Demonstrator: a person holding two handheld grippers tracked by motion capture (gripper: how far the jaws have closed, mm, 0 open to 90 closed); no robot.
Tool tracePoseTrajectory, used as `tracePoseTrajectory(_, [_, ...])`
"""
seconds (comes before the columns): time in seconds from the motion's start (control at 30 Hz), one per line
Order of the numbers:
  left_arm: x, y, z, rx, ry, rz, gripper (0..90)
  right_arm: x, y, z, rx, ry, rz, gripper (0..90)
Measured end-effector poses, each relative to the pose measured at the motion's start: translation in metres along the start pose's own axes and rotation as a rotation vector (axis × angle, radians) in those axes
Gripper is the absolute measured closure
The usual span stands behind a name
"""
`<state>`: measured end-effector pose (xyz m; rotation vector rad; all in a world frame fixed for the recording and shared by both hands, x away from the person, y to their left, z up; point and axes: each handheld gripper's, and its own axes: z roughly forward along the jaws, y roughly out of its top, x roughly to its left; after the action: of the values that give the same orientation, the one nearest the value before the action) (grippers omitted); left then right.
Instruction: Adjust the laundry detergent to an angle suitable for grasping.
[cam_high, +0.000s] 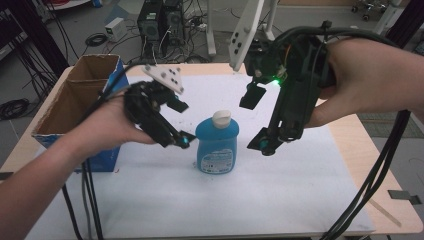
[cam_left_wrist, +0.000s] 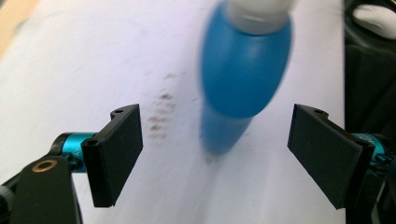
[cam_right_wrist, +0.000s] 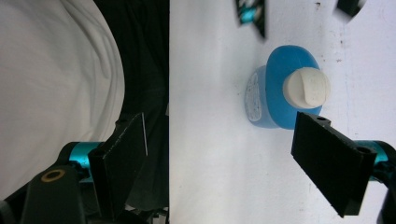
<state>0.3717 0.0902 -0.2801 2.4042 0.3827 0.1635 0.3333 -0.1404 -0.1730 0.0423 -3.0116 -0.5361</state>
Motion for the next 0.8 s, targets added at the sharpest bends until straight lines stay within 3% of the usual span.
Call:
tracePoseTrajectory(0.1, [0.009,0.005,-0.023,0.030,0.093,-0.070,18.1,0.000,0.001,0.000,0.001,0.001,-0.002,17.7])
tracePoseTrajectory(0.13, [0.013,0.007,-0.030,0.052,0.136,-0.091,18.1,0.000,0.001,0.000,0.001,0.000,-0.002,17.7])
tracePoseTrajectory(0.17, [0.019,0.011,-0.040,0.083,0.214,-0.121,18.1,0.000,0.001,0.000,0.000,-0.001,-0.002,17.7])
tracePoseTrajectory(0.2, [0.019,0.011,-0.040,0.083,0.214,-0.121,18.1,0.000,0.001,0.000,0.000,-0.001,-0.002,17.7])
tracePoseTrajectory(0.23, [0.026,0.014,-0.050,0.098,0.252,-0.146,18.1,0.000,0.002,0.000,0.001,-0.002,-0.003,17.7])
tracePoseTrajectory(0.3, [0.035,0.017,-0.059,0.115,0.288,-0.181,18.1,0.000,0.002,0.000,0.000,0.001,-0.003,17.7])
tracePoseTrajectory(0.37, [0.047,0.021,-0.068,0.139,0.307,-0.217,18.1,0.000,0.004,0.001,0.003,0.002,0.000,17.7])
tracePoseTrajectory(0.5, [0.068,0.027,-0.073,0.165,0.346,-0.230,18.2,0.000,0.006,0.002,0.011,0.006,-0.009,17.7])
tracePoseTrajectory(0.8, [0.102,0.036,-0.056,0.245,0.330,-0.233,18.2,0.001,0.013,0.003,0.020,0.014,-0.030,17.7])
